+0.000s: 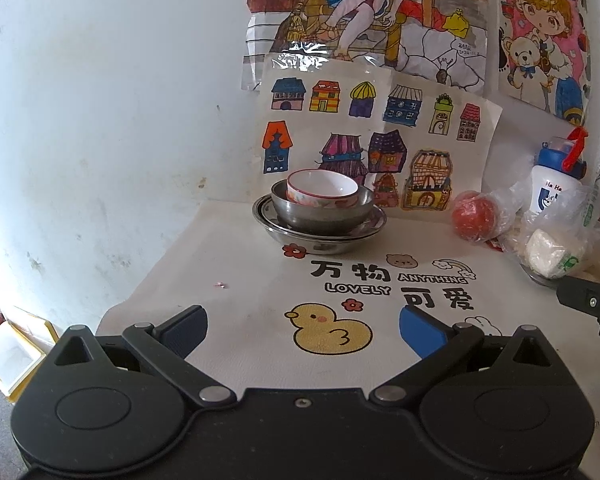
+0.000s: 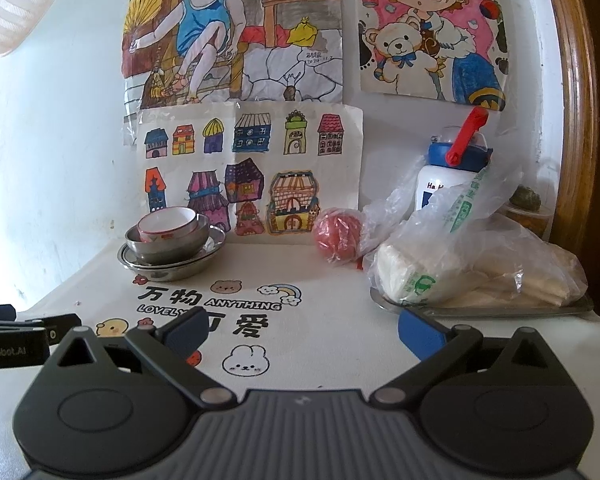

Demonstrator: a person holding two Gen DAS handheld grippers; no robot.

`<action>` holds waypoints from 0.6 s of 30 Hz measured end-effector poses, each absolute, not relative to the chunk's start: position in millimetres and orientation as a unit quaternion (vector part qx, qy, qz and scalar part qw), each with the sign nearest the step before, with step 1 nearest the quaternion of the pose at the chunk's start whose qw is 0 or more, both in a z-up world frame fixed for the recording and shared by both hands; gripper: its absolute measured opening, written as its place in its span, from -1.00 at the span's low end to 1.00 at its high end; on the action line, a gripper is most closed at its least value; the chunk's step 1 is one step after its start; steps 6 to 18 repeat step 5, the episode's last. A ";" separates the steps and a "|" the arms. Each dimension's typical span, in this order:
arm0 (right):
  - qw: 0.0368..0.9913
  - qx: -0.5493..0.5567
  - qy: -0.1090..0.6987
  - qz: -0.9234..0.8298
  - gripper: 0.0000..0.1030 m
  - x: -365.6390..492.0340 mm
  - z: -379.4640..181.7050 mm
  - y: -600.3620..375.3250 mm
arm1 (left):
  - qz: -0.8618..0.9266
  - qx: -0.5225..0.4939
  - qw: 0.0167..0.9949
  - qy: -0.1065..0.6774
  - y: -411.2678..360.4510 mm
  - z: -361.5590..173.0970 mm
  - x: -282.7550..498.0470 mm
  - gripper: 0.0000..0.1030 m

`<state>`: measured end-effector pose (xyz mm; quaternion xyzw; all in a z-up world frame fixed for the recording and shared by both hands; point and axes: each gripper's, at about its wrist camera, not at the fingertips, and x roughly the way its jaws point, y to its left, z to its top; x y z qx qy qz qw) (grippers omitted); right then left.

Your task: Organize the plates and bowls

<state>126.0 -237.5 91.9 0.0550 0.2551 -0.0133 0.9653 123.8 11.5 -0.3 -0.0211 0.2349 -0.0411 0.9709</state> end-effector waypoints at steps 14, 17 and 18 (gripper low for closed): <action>0.964 0.056 0.259 -0.011 1.00 126.9 90.5 -236.4 | -0.041 -0.022 0.971 0.235 11.3 -0.5 124.2 0.98; 0.964 0.056 0.259 -0.011 1.00 126.9 90.5 -236.4 | -0.041 -0.022 0.971 0.235 11.3 -0.5 124.2 0.98; 0.964 0.056 0.259 -0.011 1.00 126.9 90.5 -236.4 | -0.041 -0.022 0.971 0.235 11.3 -0.5 124.2 0.98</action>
